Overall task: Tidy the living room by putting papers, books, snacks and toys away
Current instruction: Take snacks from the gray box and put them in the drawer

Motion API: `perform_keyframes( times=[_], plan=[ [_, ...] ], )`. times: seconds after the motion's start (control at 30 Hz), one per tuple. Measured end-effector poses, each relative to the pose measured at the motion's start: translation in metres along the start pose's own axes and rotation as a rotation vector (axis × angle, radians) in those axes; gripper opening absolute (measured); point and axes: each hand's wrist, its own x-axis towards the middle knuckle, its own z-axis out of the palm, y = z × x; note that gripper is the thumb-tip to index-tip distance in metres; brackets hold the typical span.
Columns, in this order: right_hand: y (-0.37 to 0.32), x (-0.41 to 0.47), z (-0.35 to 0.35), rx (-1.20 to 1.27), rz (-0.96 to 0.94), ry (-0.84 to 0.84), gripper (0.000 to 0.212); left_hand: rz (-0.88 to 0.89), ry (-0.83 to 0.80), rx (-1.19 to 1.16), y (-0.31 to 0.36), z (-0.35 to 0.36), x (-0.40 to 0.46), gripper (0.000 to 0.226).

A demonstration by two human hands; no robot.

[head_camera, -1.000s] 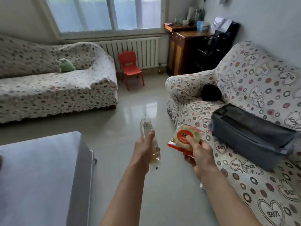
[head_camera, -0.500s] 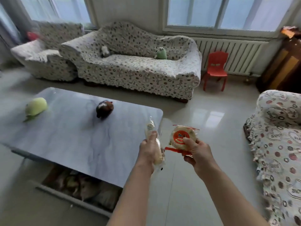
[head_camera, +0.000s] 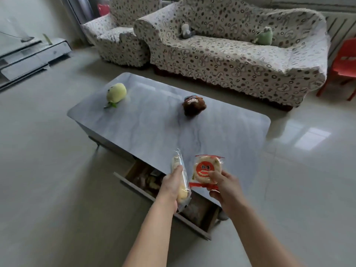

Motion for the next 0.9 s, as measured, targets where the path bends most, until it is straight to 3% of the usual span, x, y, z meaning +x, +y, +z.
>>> perform_keyframes(
  times=[0.2, 0.63, 0.9],
  plan=[
    [0.052, 0.037, 0.06, -0.022, 0.149, 0.013, 0.013, -0.178, 0.07, 0.011, -0.007, -0.067, 0.036, 0.028],
    [0.095, 0.153, 0.136, -0.146, 0.501, 0.066, 0.02, -0.423, 0.194, -0.069, 0.001, -0.137, 0.152, 0.026],
    [0.117, 0.228, 0.195, -0.112, 0.658, 0.107, 0.023, -0.445, 0.244, -0.07, 0.016, -0.167, 0.243, 0.029]
  ],
)
